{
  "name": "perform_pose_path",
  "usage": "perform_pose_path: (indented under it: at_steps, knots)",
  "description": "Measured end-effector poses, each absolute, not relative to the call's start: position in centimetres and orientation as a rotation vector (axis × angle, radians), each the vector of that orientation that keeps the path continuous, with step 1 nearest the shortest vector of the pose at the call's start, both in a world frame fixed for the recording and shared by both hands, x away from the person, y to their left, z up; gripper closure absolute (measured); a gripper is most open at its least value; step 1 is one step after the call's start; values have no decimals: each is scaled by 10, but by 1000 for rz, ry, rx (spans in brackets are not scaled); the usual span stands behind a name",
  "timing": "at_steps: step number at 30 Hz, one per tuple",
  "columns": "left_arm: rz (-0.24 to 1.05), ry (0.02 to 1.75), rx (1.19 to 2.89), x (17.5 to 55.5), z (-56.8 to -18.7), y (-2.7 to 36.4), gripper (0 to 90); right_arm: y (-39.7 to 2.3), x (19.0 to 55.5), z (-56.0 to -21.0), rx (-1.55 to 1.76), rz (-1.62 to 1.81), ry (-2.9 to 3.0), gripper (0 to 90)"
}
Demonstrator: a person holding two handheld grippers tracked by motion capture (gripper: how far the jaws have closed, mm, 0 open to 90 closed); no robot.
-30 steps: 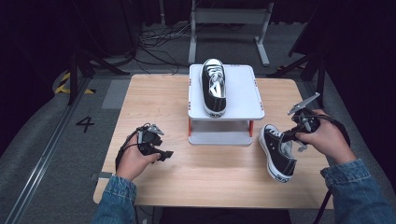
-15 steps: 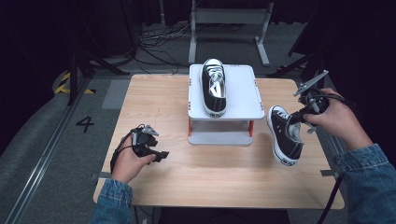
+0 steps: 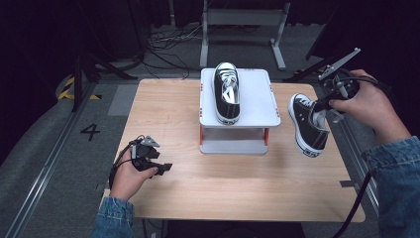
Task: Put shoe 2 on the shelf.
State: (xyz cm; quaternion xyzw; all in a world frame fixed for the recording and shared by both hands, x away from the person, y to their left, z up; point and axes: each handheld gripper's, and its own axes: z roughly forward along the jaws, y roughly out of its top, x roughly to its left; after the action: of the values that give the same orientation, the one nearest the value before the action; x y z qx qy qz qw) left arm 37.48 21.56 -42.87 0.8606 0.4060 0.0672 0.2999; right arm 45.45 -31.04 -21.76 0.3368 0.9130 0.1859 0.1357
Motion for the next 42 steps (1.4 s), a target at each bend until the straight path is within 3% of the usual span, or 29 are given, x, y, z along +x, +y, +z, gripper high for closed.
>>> perform_pose_path:
  at_steps: [18, 42]
  knots:
    - [144, 1052, 2285, 381, -431, 211, 315, -253, 492, -182, 846, 597, 2529, 814]
    - [132, 1078, 2278, 378, -437, 222, 315, -170, 537, -215, 583, 622, 2541, 813]
